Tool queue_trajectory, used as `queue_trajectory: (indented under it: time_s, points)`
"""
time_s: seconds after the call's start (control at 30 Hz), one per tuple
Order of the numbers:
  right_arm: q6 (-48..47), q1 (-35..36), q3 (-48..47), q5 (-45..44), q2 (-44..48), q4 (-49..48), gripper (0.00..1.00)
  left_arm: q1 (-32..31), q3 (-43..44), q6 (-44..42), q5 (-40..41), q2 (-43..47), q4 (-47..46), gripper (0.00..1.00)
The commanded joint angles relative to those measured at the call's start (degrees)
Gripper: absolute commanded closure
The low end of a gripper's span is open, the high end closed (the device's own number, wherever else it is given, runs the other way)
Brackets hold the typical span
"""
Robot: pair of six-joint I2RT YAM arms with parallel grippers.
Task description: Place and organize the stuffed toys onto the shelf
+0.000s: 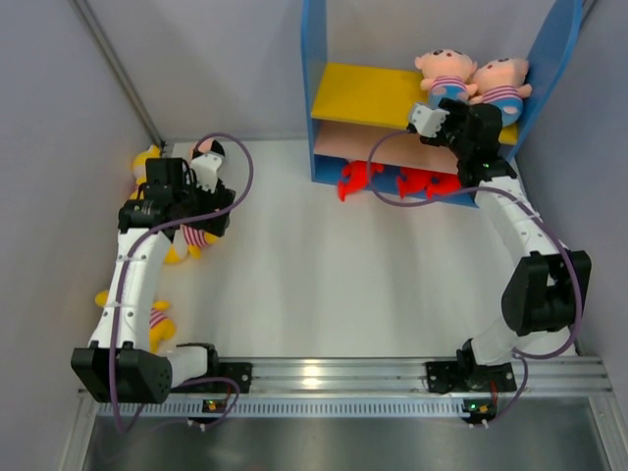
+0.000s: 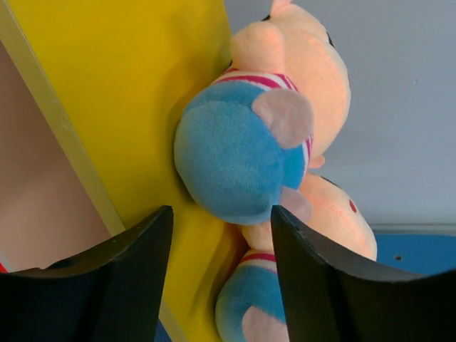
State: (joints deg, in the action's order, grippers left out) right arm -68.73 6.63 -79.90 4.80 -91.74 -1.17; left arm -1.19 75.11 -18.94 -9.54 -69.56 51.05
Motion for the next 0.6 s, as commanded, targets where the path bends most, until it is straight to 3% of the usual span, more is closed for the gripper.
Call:
queue_trajectory:
  time_s: [0.0, 0.03, 0.23, 0.4, 0.57]
  points:
    - [0.88, -0.48, 0.18, 0.47, 4.38, 0.99, 0.41, -0.04, 0.65, 0.04, 0.84, -0.48, -1.3, 0.01]
    - [0.88, -0.39, 0.27, 0.56, 4.82, 0.99, 0.33, -0.04, 0.56, -0.04, 1.19, -0.92, -1.21, 0.01]
    - [1.93, 1.09, -0.96, 2.23, 9.65, 4.77, 0.15, 0.05, 2.49, 0.13, 7.24, -7.33, -1.21, 0.01]
    - [2.72, 2.68, -3.07, 3.2, 12.2, 6.53, 0.1, 3.55, 8.81, -0.31, 8.84, -19.52, -1.39, 0.02]
    - [4.57, 3.3, -2.02, 6.44, 14.66, 5.92, 0.07, 5.32, 19.78, -1.62, 16.38, -34.38, -2.0, 0.06]
